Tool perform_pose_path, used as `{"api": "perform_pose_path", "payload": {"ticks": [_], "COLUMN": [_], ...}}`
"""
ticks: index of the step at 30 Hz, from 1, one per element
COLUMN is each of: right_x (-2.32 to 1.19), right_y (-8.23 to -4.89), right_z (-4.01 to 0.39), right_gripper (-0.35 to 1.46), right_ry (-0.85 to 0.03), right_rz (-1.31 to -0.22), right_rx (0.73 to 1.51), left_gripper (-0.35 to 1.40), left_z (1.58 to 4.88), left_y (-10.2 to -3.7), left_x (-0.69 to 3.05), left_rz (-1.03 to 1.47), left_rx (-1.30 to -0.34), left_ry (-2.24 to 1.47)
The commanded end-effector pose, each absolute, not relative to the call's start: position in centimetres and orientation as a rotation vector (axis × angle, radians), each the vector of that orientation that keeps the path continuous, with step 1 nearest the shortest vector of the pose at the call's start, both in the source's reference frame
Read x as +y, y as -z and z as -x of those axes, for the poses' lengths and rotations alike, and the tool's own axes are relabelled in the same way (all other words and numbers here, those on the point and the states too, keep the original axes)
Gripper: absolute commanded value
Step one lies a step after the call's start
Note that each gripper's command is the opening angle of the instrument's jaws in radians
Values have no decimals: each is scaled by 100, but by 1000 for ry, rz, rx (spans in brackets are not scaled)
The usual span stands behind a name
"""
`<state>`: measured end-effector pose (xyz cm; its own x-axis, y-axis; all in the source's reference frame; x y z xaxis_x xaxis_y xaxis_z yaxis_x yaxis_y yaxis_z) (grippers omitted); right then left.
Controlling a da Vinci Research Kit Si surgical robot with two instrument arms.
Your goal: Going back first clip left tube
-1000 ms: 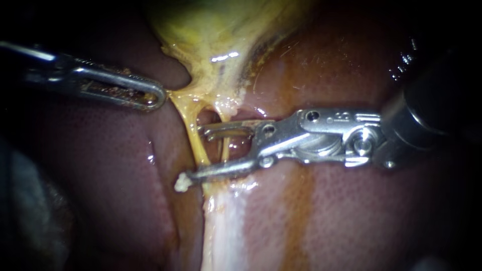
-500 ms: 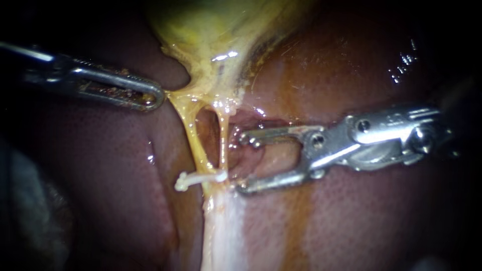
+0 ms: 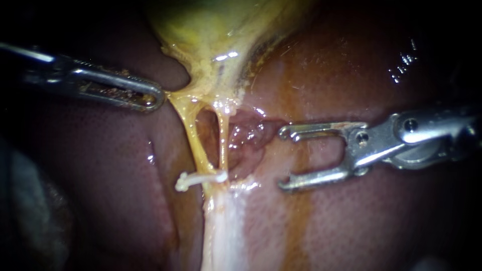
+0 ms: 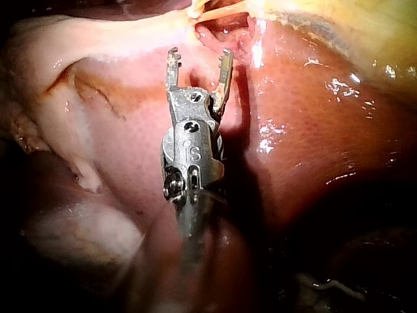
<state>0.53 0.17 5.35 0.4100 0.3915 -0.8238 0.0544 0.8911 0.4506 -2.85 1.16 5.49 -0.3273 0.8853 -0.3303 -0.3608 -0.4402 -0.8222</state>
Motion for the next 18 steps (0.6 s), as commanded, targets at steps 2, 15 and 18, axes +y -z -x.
{"api": "perform_pose_path", "payload": {"ticks": [2, 15, 18], "right_x": [17, 18, 18], "right_y": [-534, -535, -535], "right_z": [-49, -39, -39], "right_gripper": [50, 50, 50], "right_ry": [-223, -220, -220], "right_rz": [-441, -444, -443], "right_rx": [1138, 1139, 1139], "left_gripper": [-35, -35, -35], "left_z": [287, 323, 330], "left_y": [-550, -579, -582], "left_x": [116, 105, 104], "left_rz": [1011, 1021, 1024], "left_rx": [-814, -827, -830], "left_ry": [-1874, -1890, -1894]}}
